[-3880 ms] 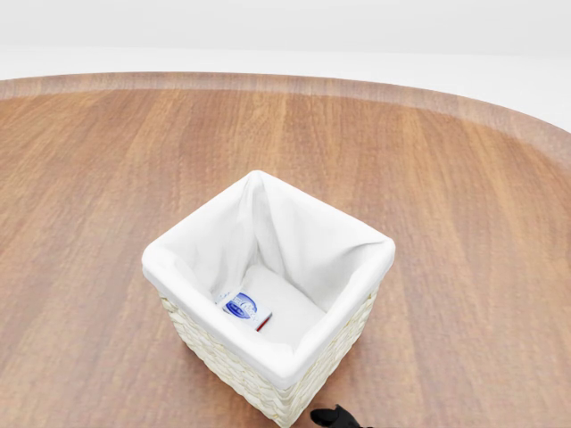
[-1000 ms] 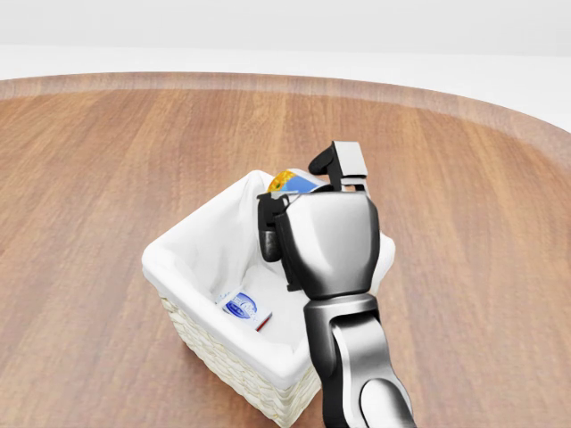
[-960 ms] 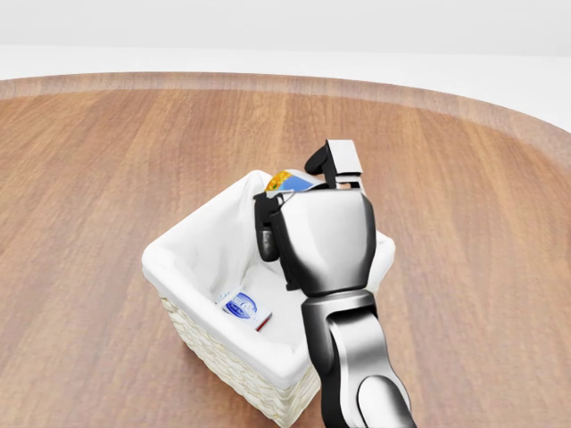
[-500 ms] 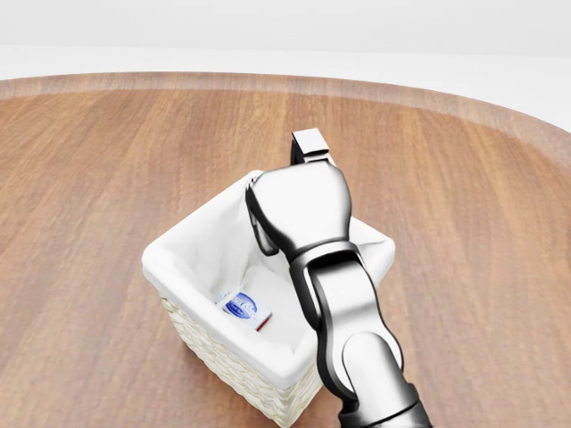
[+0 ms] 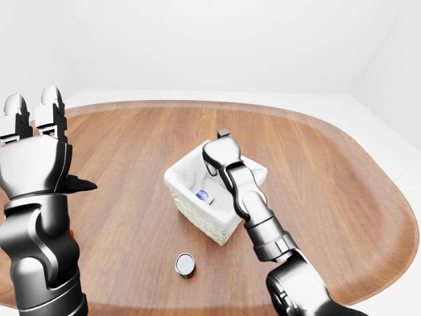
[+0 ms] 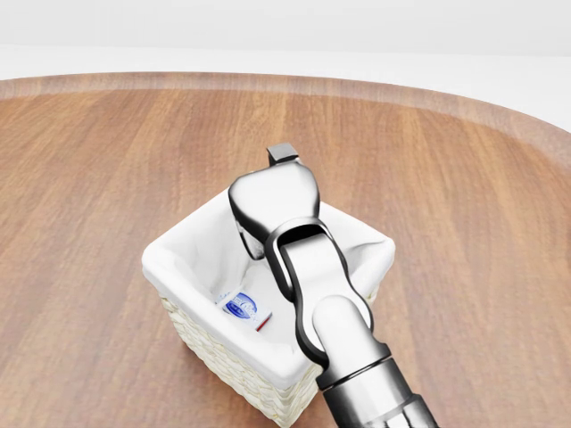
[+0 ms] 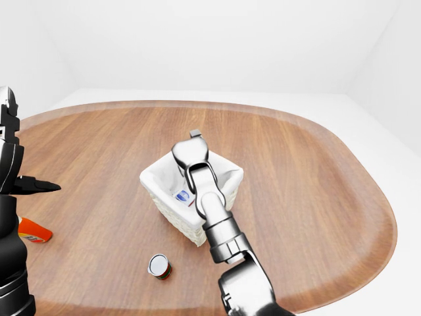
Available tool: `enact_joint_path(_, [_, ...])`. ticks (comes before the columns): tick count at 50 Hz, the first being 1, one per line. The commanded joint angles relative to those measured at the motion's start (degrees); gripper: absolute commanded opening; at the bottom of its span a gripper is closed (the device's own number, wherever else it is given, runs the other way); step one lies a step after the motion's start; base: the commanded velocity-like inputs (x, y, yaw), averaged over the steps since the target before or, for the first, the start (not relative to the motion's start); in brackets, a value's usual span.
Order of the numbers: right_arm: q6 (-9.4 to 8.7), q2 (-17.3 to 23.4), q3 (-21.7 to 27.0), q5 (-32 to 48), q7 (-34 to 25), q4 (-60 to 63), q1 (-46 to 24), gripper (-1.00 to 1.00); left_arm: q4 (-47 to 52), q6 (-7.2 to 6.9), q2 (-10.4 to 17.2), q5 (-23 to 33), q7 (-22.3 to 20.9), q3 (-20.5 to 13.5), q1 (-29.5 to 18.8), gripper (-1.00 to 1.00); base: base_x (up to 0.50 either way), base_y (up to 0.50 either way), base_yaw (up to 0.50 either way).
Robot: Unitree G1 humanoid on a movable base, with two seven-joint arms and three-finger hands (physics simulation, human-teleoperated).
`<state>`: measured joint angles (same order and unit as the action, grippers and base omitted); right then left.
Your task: Pick up the alphabet soup and the cream cheese box, and put them in the basket.
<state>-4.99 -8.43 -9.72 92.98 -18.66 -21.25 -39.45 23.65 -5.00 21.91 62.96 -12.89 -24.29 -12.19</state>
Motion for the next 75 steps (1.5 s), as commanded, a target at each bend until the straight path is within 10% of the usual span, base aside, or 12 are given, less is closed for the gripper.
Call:
enact_joint_path(1, [-0.01, -0.7, -0.5, -1.2, 3.1, -6.2, -3.2, -1.00, 0.0, 0.00, 0.5, -1.2, 0.3, 0.3, 0.2, 1.00, 0.00, 0.00, 0.00])
enact_joint_path(42, [-0.01, 1.0, -0.8, -10.8, 21.1, -31.0, -11.0, -1.00, -0.4, 0.00, 0.5, -1.3, 0.5, 0.4, 0.0, 1.00, 0.00, 0.00, 0.00])
enact_joint_path(46, [-0.01, 1.0, -0.9, -10.2, 21.1, -31.1, -11.1, 1.00, -0.2, 0.00, 0.5, -1.2, 0.3, 0.4, 0.0, 1.00, 0.00, 0.00, 0.00])
enact_joint_path(75, [-0.01, 2.1, 0.7, -11.5, 21.2, -28.5, -14.4, 1.00, 0.0, 0.00, 0.5, -0.8, 0.1, 0.6, 0.0, 1.00, 0.00, 0.00, 0.00])
